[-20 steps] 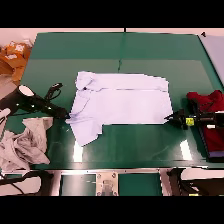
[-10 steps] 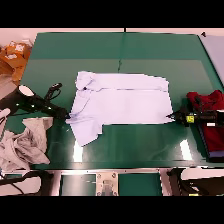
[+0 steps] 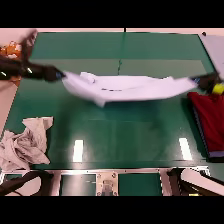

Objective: Fold the shirts.

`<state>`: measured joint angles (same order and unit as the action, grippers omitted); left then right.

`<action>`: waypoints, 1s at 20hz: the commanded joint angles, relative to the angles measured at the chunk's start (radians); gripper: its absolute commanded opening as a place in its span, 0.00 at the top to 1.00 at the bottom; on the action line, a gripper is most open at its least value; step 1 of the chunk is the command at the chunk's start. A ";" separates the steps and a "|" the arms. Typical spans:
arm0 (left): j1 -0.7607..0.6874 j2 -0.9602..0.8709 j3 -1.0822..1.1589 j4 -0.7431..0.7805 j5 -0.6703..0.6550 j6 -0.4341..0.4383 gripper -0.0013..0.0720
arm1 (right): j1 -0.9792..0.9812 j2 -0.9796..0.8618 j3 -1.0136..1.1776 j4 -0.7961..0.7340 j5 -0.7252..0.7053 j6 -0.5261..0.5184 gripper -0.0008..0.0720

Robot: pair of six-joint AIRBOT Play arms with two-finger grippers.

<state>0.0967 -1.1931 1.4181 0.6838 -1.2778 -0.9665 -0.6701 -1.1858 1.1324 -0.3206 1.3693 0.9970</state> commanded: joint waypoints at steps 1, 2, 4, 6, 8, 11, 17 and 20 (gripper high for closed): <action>0.000 0.128 0.421 -0.136 0.116 -0.178 0.95 | -0.033 0.232 0.320 0.310 -0.091 0.127 0.97; 0.000 0.163 0.528 -0.134 0.203 -0.222 0.95 | -0.054 0.278 0.419 0.309 -0.154 0.175 0.97; 0.000 0.224 0.678 -0.119 0.345 -0.248 0.95 | -0.108 0.344 0.575 0.309 -0.247 0.243 0.97; 0.000 0.306 0.702 -0.058 0.423 -0.249 0.95 | -0.171 0.380 0.688 0.309 -0.280 0.291 0.97; 0.000 0.368 0.702 0.144 0.402 -0.347 0.95 | -0.210 0.388 0.752 0.301 -0.280 0.317 0.97; 0.000 0.397 0.702 0.458 0.290 -0.526 0.95 | -0.210 0.384 0.759 0.282 -0.268 0.343 0.97; 0.000 0.329 0.369 0.528 0.146 -0.604 0.95 | -0.062 0.359 0.538 0.045 -0.192 0.306 0.97; -0.001 0.198 0.122 0.478 0.211 -0.594 0.95 | 0.166 0.291 0.254 -0.150 -0.290 0.265 0.97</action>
<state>0.0963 -0.9073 1.7397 1.1709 -1.0912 -1.5421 -0.6647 -0.8513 1.5883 -0.2920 1.1442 1.3022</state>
